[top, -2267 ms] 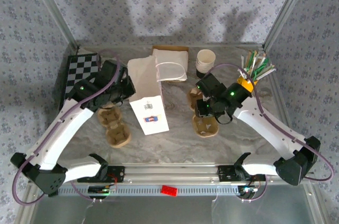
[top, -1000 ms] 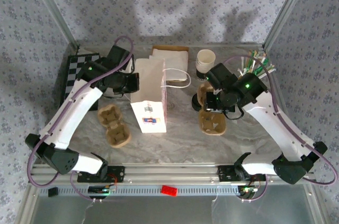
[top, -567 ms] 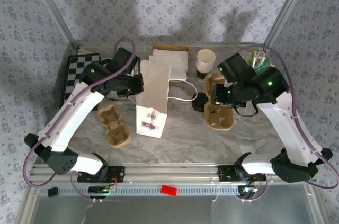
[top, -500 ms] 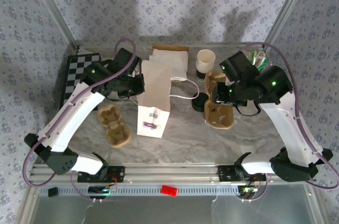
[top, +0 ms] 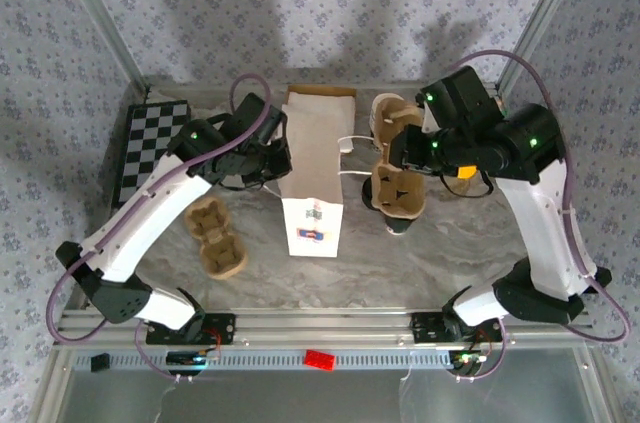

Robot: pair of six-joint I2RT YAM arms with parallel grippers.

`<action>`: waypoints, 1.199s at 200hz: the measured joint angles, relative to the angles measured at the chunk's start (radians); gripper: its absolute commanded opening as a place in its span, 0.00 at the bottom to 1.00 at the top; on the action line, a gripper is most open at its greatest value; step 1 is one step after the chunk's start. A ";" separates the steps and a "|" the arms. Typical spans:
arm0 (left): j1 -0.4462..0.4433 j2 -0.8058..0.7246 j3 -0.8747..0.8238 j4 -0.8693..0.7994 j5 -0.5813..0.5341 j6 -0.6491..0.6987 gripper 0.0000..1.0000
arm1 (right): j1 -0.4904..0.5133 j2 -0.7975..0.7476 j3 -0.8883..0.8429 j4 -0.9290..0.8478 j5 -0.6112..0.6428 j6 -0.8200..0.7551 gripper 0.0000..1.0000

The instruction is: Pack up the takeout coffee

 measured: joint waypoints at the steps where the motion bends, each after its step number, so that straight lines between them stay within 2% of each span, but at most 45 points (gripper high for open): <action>1: 0.000 0.001 0.000 0.002 0.000 -0.002 0.00 | 0.000 0.002 0.002 0.000 -0.001 0.000 0.25; 55: -0.026 0.029 -0.003 0.063 0.004 -0.043 0.00 | 0.052 0.112 0.103 0.013 -0.021 0.006 0.24; 94: -0.019 0.030 -0.008 0.078 0.015 -0.045 0.34 | 0.085 0.179 0.134 0.055 -0.026 0.021 0.24; 107: -0.010 0.022 -0.025 0.097 0.043 -0.035 0.36 | 0.092 0.200 0.137 0.066 -0.026 0.023 0.23; 133: 0.031 -0.007 -0.066 0.111 0.087 -0.014 0.32 | 0.107 0.241 0.159 0.069 -0.024 0.029 0.23; 156: 0.063 -0.027 -0.075 0.113 0.121 0.005 0.18 | 0.117 0.252 0.159 0.087 -0.023 0.037 0.23; 200: 0.068 -0.026 -0.076 0.137 0.196 0.044 0.02 | 0.134 0.266 0.185 0.112 -0.010 0.067 0.23; 240: 0.068 -0.026 -0.076 0.149 0.211 0.050 0.00 | 0.145 0.290 0.209 0.131 -0.005 0.089 0.23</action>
